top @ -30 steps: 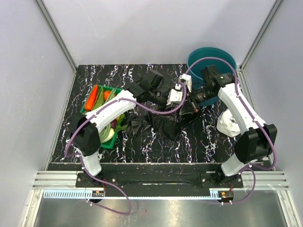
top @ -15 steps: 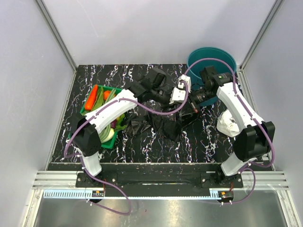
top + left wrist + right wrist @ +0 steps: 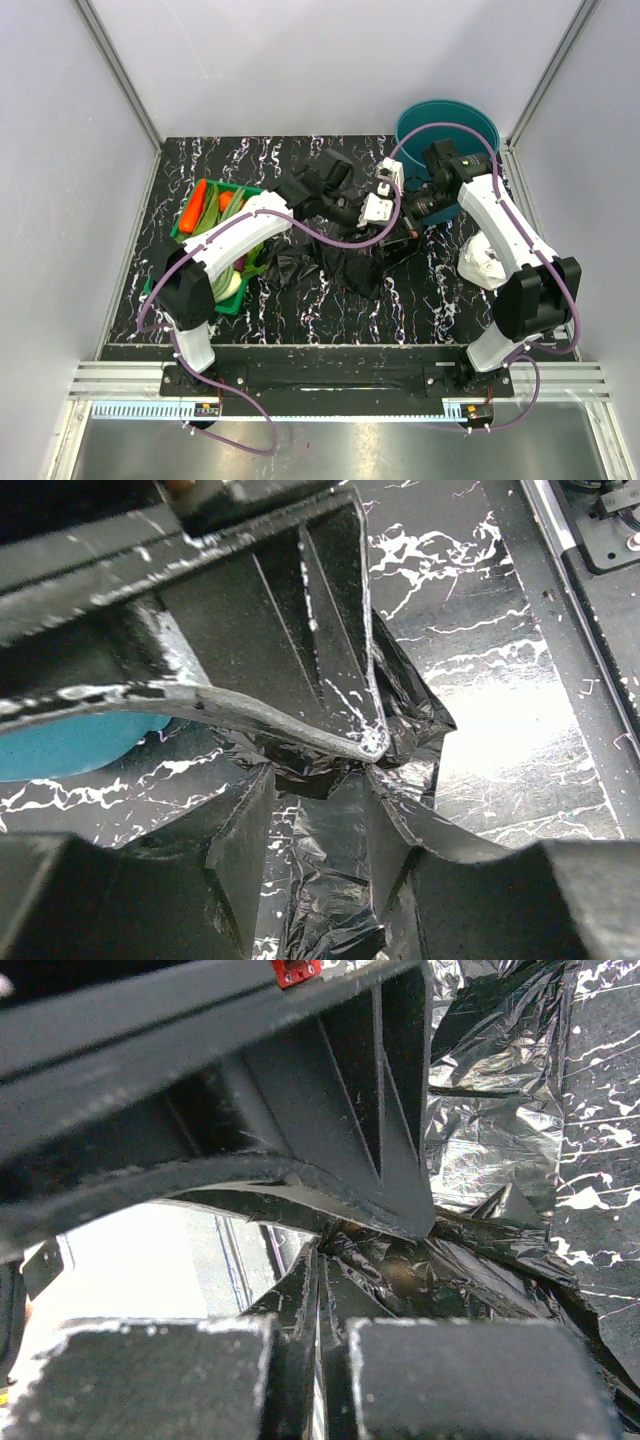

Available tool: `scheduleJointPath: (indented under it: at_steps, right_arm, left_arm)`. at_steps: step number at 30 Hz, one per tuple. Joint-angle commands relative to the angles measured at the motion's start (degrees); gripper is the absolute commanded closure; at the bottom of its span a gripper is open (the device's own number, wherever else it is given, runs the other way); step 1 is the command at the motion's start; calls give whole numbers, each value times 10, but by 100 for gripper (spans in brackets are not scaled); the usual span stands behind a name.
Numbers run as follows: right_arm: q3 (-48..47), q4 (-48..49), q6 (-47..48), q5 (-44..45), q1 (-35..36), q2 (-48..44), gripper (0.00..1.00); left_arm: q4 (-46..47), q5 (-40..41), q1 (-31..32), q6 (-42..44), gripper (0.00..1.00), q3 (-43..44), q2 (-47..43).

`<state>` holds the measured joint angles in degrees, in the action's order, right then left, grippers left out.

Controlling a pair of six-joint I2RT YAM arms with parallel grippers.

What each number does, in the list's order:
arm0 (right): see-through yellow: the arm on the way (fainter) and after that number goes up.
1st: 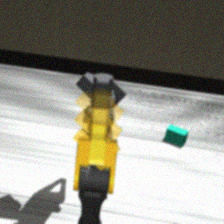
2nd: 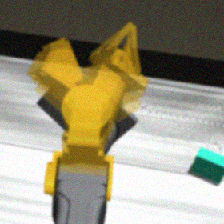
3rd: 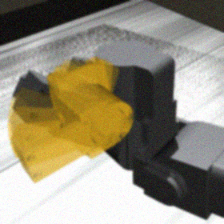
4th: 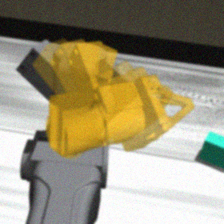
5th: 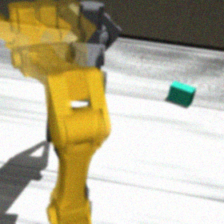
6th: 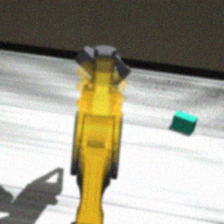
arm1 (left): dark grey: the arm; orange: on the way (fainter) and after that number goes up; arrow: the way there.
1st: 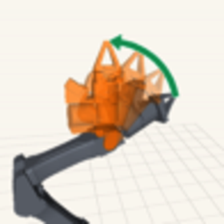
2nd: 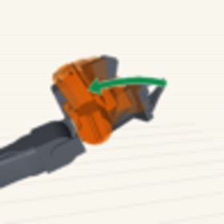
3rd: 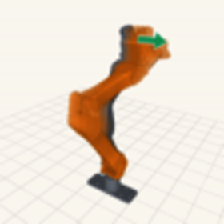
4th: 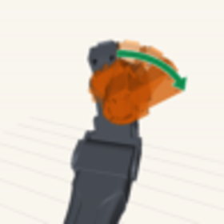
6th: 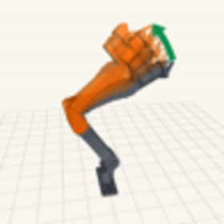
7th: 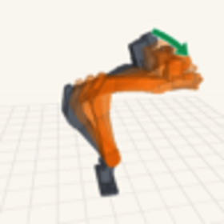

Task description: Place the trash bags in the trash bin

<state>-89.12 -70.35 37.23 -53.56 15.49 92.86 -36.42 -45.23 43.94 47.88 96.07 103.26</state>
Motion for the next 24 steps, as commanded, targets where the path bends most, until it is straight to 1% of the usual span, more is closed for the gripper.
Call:
scheduleJointPath:
  at_steps: [1,9,12,14,17,19,20,21,22,24]
  right_arm:
    - [-17,-1,-1,-8,-4,-4,100]
    - [-11,-1,-1,-8,-4,-5,100]
    - [-12,0,-1,-8,-5,-5,100]
    - [-12,6,-11,-2,-5,-7,100]
    - [-14,20,-32,21,-9,-11,100]
    - [-17,24,-50,43,-12,-12,90]
    - [-20,24,-54,47,-14,-12,79]
    - [-23,23,-58,52,-16,-13,72]
    - [-25,25,-61,59,-19,-15,68]
    - [-32,26,-70,71,-24,-22,66]
  left_arm:
    - [6,-28,4,14,57,-10,-2]
    - [5,-38,4,2,76,1,8]
    - [5,-42,7,-3,88,6,12]
    - [-2,-37,8,0,100,8,14]
    - [-15,-3,8,18,100,-1,2]
    - [-21,32,8,41,100,-16,-17]
    - [-28,50,8,53,100,-22,-28]
    - [-39,68,7,64,100,-21,-34]
    - [-50,87,8,76,100,-19,-40]
    - [-79,123,9,96,100,-8,-48]
